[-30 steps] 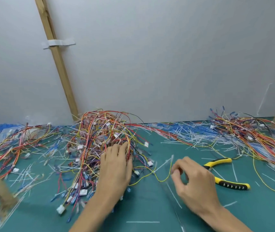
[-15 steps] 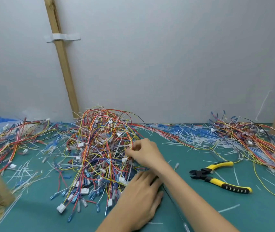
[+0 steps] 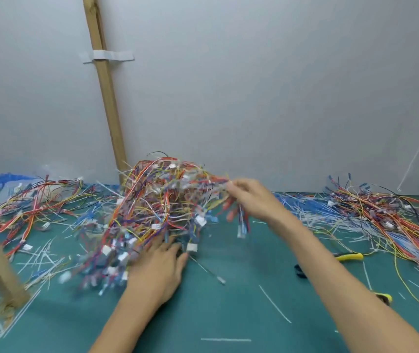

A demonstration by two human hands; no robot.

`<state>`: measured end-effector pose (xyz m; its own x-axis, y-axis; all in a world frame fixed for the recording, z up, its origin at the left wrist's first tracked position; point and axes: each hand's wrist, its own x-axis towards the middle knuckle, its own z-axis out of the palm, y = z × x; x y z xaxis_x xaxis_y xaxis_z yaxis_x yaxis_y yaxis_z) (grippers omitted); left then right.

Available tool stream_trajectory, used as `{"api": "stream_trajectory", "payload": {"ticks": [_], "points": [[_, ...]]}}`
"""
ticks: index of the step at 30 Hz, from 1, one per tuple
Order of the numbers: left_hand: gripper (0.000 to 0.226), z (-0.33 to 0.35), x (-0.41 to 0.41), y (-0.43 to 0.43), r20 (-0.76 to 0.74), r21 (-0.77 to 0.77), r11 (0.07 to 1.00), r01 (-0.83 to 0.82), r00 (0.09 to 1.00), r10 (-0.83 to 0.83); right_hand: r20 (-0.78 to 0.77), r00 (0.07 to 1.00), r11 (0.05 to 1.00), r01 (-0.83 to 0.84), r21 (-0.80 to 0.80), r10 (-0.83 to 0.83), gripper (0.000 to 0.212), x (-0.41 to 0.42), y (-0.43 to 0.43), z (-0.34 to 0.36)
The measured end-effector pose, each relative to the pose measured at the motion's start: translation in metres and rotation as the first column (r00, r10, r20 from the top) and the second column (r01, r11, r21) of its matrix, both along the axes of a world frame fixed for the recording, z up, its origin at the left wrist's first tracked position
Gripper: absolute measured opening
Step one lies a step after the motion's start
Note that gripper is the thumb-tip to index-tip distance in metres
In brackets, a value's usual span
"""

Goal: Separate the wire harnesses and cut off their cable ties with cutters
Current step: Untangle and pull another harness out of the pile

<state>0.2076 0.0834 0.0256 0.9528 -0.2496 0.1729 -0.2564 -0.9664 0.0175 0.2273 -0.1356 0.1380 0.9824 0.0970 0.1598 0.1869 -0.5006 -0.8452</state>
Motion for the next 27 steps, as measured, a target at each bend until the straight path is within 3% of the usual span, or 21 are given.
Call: {"api": "stream_trajectory", "payload": {"ticks": [2,3,7,9,11,12,14,16,17,18,19,21,24,27], "points": [[0.044,0.002,0.004,0.011,-0.043,0.002,0.998,-0.07,0.997,0.07,-0.041,0.999,0.999,0.023,-0.049,-0.025,0.022,-0.001,-0.005,-0.01],[0.043,0.003,0.006,0.016,-0.059,-0.005,0.996,-0.085,0.995,0.084,0.017,0.996,0.996,0.089,-0.03,-0.089,0.026,0.003,-0.011,-0.006],[0.05,0.008,0.008,0.036,-0.084,0.028,0.975,-0.22,0.972,0.222,0.244,0.891,0.912,0.326,0.247,-0.384,0.041,0.004,-0.03,0.014],[0.041,0.007,0.007,0.042,-0.061,0.147,0.963,-0.227,0.969,0.238,0.264,0.899,0.934,0.358,0.018,-0.349,0.041,-0.009,-0.034,0.001],[0.032,0.009,0.005,0.042,-0.093,0.189,0.961,-0.203,0.97,0.223,0.055,0.988,0.93,0.157,-0.332,-0.146,0.037,-0.024,-0.039,-0.019],[0.031,0.011,0.004,0.041,-0.119,0.199,0.962,-0.184,0.97,0.21,-0.012,0.994,0.901,0.091,-0.424,-0.106,0.037,-0.03,-0.044,-0.026],[0.031,0.015,0.002,0.039,-0.151,0.252,0.958,-0.135,0.973,0.177,0.132,0.967,0.915,0.248,-0.318,-0.216,0.033,-0.034,-0.053,-0.029],[0.033,0.015,-0.003,0.035,-0.165,0.318,0.945,-0.079,0.977,0.138,0.401,0.823,0.885,0.461,-0.061,-0.402,0.025,-0.039,-0.053,-0.03],[0.034,0.016,-0.006,0.03,-0.177,0.343,0.938,-0.052,0.977,0.119,0.43,0.808,0.889,0.457,-0.025,-0.403,0.024,-0.042,-0.048,-0.032],[0.036,0.017,-0.01,0.026,-0.186,0.372,0.928,-0.03,0.977,0.107,0.379,0.869,0.927,0.368,-0.068,-0.318,0.024,-0.045,-0.042,-0.036],[0.038,0.02,-0.016,0.02,-0.196,0.403,0.915,-0.011,0.976,0.098,0.264,0.95,0.969,0.209,-0.131,-0.169,0.023,-0.048,-0.035,-0.043],[0.041,0.028,-0.028,0.011,-0.23,0.442,0.896,0.039,0.97,0.072,0.045,0.997,0.985,-0.047,-0.165,0.055,0.021,-0.055,-0.032,-0.059],[0.042,0.058,-0.045,0.011,-0.331,0.4,0.915,0.052,0.939,0.091,0.082,0.997,0.996,0.016,-0.092,-0.009,0.018,-0.058,-0.047,-0.076],[0.018,0.095,-0.07,0.012,-0.292,0.285,0.958,0.001,0.953,0.086,0.043,0.998,0.999,0.04,-0.036,-0.039,0.018,-0.062,-0.056,-0.095]]}}
